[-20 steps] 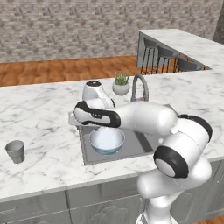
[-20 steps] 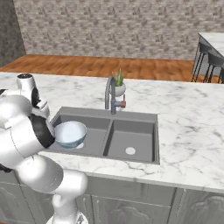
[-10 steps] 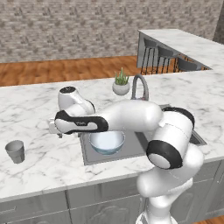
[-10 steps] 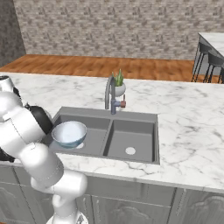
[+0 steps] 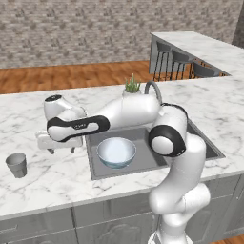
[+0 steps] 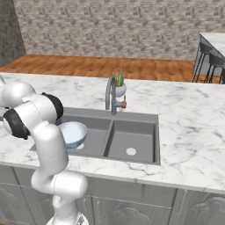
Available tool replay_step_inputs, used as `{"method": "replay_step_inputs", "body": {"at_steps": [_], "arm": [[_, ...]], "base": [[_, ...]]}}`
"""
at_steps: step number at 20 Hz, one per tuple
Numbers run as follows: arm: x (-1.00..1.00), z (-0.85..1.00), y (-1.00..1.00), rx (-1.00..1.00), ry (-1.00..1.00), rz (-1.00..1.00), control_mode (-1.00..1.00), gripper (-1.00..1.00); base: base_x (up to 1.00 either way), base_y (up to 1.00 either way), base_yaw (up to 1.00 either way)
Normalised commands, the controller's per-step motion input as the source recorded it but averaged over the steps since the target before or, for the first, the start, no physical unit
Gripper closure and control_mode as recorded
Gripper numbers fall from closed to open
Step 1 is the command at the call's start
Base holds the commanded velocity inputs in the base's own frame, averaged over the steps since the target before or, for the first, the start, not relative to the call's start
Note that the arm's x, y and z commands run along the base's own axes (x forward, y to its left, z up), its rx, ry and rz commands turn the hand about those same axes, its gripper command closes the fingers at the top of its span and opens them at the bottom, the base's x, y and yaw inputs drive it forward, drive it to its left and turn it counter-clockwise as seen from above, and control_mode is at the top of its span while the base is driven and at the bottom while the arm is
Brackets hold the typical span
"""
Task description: Place the bowl in the left basin and the glass cup in the right basin of the sink.
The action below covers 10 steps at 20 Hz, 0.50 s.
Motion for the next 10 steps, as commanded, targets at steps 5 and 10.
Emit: {"method": "replay_step_inputs", "body": {"at_steps": [5, 10], "arm": [[0.11, 0.0, 0.2, 0.0, -0.01, 0.0, -1.0, -1.0], [0.15, -0.02, 0.45, 0.0, 0.0, 0.0, -1.0, -1.0]], "base": [[0.0, 0.0, 0.0], [0.0, 0.0, 0.0]]}}
